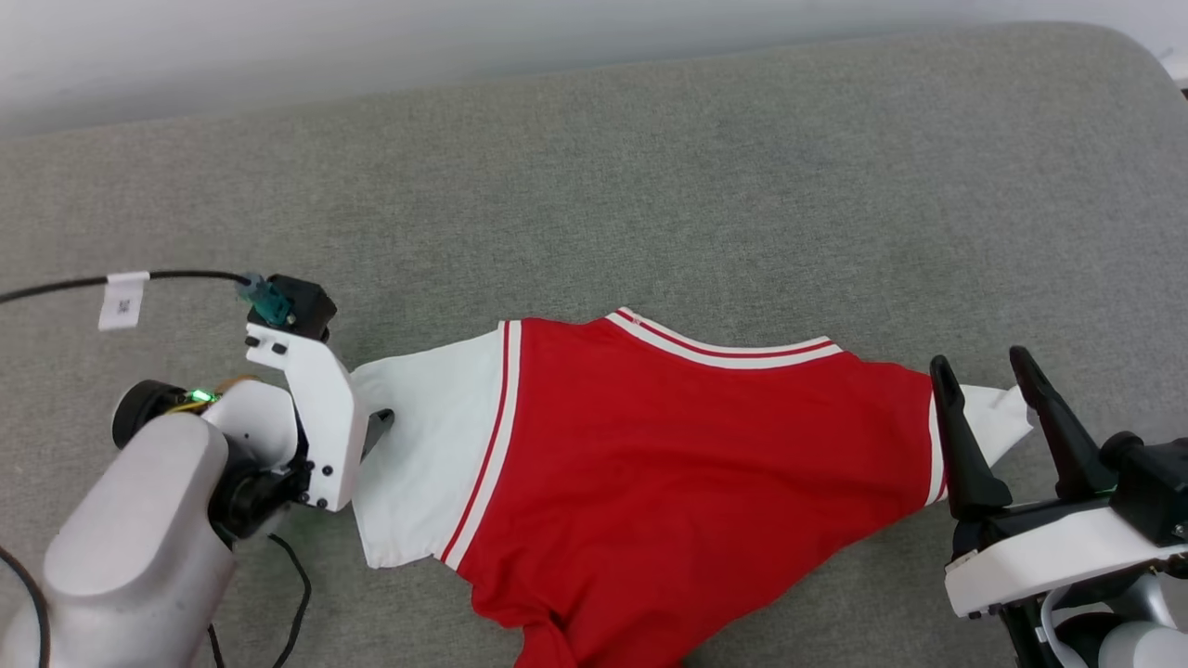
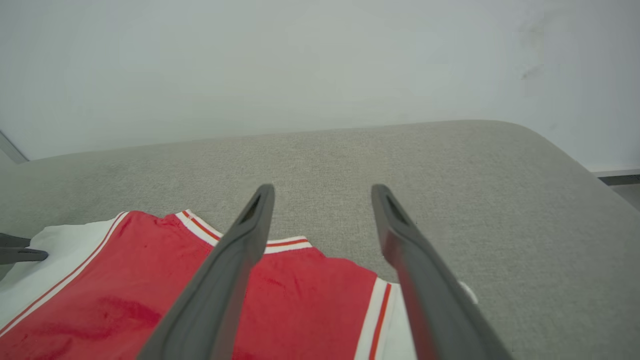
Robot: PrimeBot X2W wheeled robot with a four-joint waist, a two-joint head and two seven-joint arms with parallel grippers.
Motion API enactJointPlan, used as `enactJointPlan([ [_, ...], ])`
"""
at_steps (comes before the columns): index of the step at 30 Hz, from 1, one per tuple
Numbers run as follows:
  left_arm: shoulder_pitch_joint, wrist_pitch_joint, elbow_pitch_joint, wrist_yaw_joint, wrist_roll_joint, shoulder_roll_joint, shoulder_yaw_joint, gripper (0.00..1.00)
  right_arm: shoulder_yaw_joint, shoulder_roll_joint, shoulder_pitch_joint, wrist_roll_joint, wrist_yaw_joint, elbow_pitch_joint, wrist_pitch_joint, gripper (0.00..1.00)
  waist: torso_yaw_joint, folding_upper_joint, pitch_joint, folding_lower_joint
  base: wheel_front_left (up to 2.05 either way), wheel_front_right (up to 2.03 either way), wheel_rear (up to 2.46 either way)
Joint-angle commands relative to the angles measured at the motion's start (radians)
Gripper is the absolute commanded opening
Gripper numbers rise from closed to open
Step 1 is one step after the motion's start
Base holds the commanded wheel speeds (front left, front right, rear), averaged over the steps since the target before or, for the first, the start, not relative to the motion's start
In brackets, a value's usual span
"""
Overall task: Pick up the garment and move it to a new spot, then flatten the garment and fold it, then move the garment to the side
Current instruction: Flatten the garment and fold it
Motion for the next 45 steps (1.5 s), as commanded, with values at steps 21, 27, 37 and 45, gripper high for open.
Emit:
enactJointPlan([
  [21, 0.048, -0.291, -0.013, 0.035, 0.026, -0.059, 0.024, 0.0, -0.158, -0.057, -0.007, 0.103, -0.001, 0.101, 0.129, 1.0, 0.078, 0.0, -0.095, -0.0001, 0.0, 0.0, 0.0],
  [27, 0.074, -0.33, -0.084, 0.074, 0.042, -0.045, 0.042, 0.0, -0.231, -0.115, -0.045, 0.163, -0.001, 0.18, 0.268, 1.0, 0.113, 0.0, -0.123, -0.0001, 0.0, 0.0, 0.0],
  [37, 0.05, -0.313, -0.202, 0.089, 0.043, -0.042, 0.037, 0.0, -0.233, -0.211, -0.199, 0.228, -0.001, 0.366, 0.695, 1.0, 0.164, 0.0, -0.042, -0.0001, 0.0, 0.0, 0.0],
  [45, 0.014, -0.314, -0.24, 0.093, 0.051, -0.053, 0.023, 0.0, -0.237, -0.188, -0.276, 0.204, -0.001, 0.501, 0.855, 1.0, 0.187, 0.0, 0.021, -0.0001, 0.0, 0.0, 0.0],
])
